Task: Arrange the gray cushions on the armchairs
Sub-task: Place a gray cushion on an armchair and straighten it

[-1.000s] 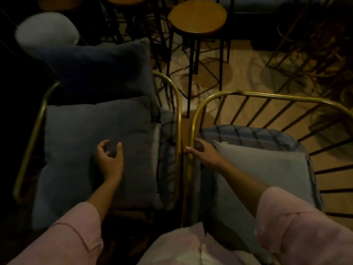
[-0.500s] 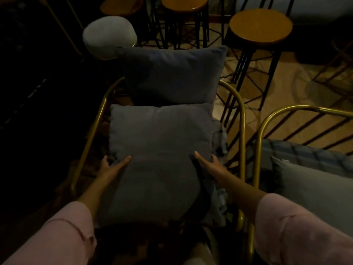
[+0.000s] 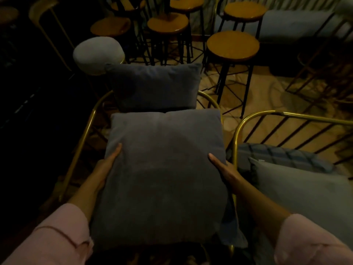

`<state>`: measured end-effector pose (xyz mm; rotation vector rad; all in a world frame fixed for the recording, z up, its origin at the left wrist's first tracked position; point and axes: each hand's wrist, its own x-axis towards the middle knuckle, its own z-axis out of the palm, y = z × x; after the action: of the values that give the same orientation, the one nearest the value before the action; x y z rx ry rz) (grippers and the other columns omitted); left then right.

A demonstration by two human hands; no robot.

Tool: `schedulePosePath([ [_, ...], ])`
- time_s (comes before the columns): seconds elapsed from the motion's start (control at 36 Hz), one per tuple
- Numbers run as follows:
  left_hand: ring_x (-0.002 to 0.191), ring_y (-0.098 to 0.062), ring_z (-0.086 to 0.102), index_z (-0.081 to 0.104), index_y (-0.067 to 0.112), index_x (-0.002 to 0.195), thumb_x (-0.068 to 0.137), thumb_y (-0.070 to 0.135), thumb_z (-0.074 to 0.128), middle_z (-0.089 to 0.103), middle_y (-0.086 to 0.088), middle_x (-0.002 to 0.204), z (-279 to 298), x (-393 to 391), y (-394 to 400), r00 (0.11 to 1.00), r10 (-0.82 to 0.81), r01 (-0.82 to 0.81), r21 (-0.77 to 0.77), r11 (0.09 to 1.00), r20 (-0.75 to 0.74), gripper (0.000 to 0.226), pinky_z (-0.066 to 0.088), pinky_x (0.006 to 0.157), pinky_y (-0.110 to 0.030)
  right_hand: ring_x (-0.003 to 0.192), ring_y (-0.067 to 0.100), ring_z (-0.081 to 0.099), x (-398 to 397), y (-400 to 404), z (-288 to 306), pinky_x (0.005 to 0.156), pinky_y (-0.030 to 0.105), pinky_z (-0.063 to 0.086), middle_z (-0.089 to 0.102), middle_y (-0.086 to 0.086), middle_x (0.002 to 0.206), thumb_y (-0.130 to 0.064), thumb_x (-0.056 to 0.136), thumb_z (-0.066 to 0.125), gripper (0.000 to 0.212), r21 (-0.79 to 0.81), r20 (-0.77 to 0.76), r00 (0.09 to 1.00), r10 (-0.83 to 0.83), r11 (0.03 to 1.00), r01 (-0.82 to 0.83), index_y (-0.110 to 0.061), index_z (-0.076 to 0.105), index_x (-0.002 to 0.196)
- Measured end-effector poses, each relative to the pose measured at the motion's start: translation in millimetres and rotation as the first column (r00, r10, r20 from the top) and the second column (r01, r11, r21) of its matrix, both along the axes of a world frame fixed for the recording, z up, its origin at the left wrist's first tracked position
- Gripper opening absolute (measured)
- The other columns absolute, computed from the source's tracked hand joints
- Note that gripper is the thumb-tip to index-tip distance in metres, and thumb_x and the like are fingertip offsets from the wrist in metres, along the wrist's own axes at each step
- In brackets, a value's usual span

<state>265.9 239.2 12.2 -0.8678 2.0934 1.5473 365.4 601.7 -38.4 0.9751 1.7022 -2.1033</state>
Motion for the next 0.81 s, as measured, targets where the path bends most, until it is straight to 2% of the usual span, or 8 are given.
schedulePosePath([
  [0.08,0.126,-0.040,0.054,0.043,0.007,0.145,0.063,0.080,0.067,0.051,-0.022,0.144,13.8,0.2,39.5,0.996,-0.001,0.005,0.046,0.999,-0.088,0.112,0.044,0.107,-0.051,0.089,0.014,0.065,18.2,31.5,19.6,0.070,0.027,0.052,0.067,-0.003,0.102,-0.044,0.083,0.073,0.052,-0.012,-0.057,0.995,-0.082,0.997,0.081,-0.022,0.057,0.127],
  [0.17,0.121,-0.037,0.057,0.051,0.011,0.141,0.044,0.091,0.066,0.057,-0.017,0.137,35.5,-4.3,100.9,0.981,-0.062,0.081,0.093,0.992,-0.186,0.127,0.045,0.105,-0.050,0.095,0.017,0.069,35.3,83.5,38.0,0.074,0.030,0.054,0.069,-0.001,0.112,-0.051,0.081,0.073,0.054,0.000,-0.132,0.978,-0.159,0.987,0.160,-0.024,0.059,0.125],
  [0.25,0.118,-0.029,0.059,0.052,0.020,0.141,0.051,0.087,0.067,0.061,-0.004,0.129,48.7,-12.1,163.7,0.963,-0.128,0.171,0.171,0.970,-0.237,0.113,0.047,0.104,-0.052,0.109,0.023,0.068,54.0,141.5,57.0,0.090,0.040,0.054,0.067,0.002,0.127,-0.055,0.075,0.076,0.076,-0.020,-0.210,0.954,-0.213,0.977,0.213,-0.026,0.050,0.140],
  [0.36,0.109,-0.027,0.066,0.062,0.023,0.129,0.062,0.085,0.063,0.069,-0.005,0.122,64.6,-16.4,252.9,0.932,-0.235,0.303,0.238,0.923,-0.276,0.091,0.052,0.097,-0.045,0.111,0.021,0.068,79.8,224.2,82.7,0.090,0.037,0.054,0.068,0.000,0.127,-0.049,0.081,0.073,0.065,0.013,-0.290,0.922,-0.258,0.962,0.273,-0.030,0.049,0.139],
  [0.44,0.108,-0.026,0.069,0.070,0.032,0.116,0.058,0.083,0.068,0.073,-0.003,0.118,81.5,-4.7,326.5,0.891,-0.288,0.388,0.261,0.884,-0.350,0.078,0.054,0.095,-0.047,0.112,0.022,0.067,101.3,287.6,96.1,0.095,0.042,0.054,0.068,-0.001,0.125,-0.057,0.070,0.078,0.079,0.076,-0.319,0.897,-0.307,0.935,0.347,-0.028,0.050,0.138],
  [0.58,0.110,-0.021,0.070,0.069,0.026,0.121,0.053,0.082,0.072,0.073,0.000,0.120,86.7,-5.7,430.9,0.841,-0.237,0.409,0.287,0.866,-0.486,0.089,0.053,0.100,-0.044,0.091,0.002,0.062,119.5,382.2,119.5,0.066,0.015,0.052,0.064,-0.014,0.108,-0.040,0.086,0.069,0.047,0.189,-0.347,0.868,-0.356,0.880,0.437,-0.031,0.048,0.127],
  [0.69,0.115,-0.016,0.064,0.055,0.025,0.138,0.076,0.074,0.059,0.064,0.003,0.133,89.9,7.5,504.2,0.833,-0.208,0.401,0.299,0.866,-0.513,0.080,0.052,0.091,-0.030,0.114,0.013,0.064,119.1,446.3,131.7,0.097,0.035,0.052,0.063,-0.007,0.133,-0.062,0.064,0.081,0.091,0.217,-0.408,0.840,-0.357,0.856,0.469,-0.024,0.051,0.141],
  [0.81,0.116,-0.008,0.058,0.049,0.022,0.143,0.090,0.062,0.050,0.059,0.009,0.133,81.7,6.7,554.8,0.858,-0.214,0.381,0.299,0.875,-0.466,0.067,0.053,0.069,-0.012,0.122,0.013,0.056,112.6,491.0,132.0,0.101,0.032,0.048,0.056,-0.010,0.140,-0.052,0.080,0.074,0.079,0.209,-0.451,0.817,-0.360,0.847,0.489,-0.027,0.041,0.147],
])
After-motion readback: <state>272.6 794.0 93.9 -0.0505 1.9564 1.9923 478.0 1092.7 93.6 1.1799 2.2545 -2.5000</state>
